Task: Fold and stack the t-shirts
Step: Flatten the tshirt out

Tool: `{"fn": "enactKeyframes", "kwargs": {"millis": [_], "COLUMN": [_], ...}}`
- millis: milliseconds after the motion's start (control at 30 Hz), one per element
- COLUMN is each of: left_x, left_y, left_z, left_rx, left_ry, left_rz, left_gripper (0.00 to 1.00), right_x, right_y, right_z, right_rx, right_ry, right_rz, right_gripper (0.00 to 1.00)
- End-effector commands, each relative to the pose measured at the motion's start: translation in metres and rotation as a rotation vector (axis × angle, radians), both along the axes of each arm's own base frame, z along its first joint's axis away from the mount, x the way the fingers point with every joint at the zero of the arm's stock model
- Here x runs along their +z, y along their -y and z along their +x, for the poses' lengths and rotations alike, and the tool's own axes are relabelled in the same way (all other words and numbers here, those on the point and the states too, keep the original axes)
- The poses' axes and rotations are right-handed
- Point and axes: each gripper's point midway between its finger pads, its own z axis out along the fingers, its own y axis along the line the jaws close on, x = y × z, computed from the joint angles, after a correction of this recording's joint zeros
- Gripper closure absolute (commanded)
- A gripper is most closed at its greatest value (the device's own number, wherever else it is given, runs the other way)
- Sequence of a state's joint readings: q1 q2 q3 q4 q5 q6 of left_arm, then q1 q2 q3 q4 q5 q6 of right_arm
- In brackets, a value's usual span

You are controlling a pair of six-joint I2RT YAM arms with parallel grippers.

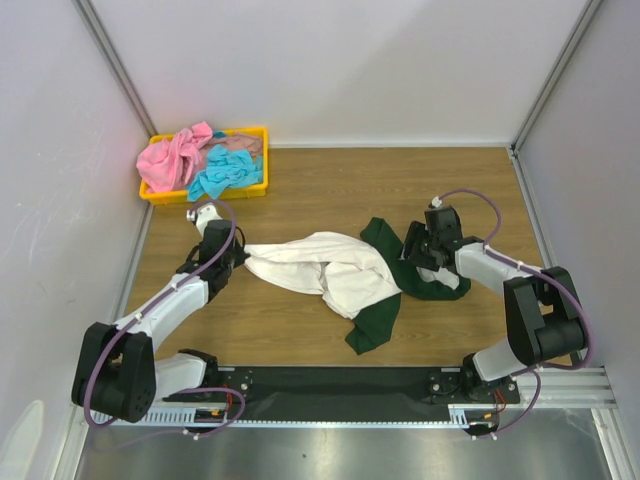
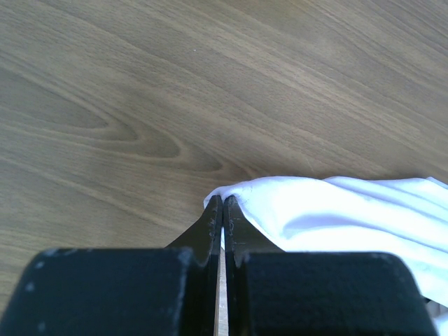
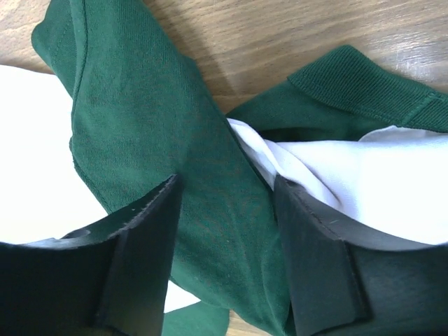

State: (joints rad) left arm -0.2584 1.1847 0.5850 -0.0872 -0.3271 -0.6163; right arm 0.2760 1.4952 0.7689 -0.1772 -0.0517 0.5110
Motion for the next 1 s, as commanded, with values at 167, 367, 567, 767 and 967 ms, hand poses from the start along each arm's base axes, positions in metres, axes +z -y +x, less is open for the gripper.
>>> {"fn": "enactKeyframes", "kwargs": {"millis": [167,367,567,767,967], "left_x": [0.022,0.055,0.117,0.151,0.127], "left_y": [-0.004,-0.007,-0.01,-0.007,-0.006], "left_z": [0.011,0.024,0.044,0.046,0.034], "left_rx": [0.003,0.002,-0.001,-0.035,-0.042], "left_ry": [0.059,0.135,0.282,0.338,0.275], "left_rz": [0.018,0.051,0.075,0.091,0.067], "left_gripper": [1.0,1.0,1.0,1.0,1.0], "right_x": [0.023,0.08,0.168,0.225,0.185], "right_y": [-0.019,-0.02,-0.014,-0.006,-0.061], "right_z": [0.019,0.039,0.063,0.061,0.016], "right_rx": [0.06,0.057,0.044,0.106,0.36], "right_ry": [0.07,0.229,0.473,0.61,0.532], "right_rz": [0.049,0.061,0.075,-0.035,0.038], "right_gripper": [0.89,1.0,1.0,1.0,1.0]}}
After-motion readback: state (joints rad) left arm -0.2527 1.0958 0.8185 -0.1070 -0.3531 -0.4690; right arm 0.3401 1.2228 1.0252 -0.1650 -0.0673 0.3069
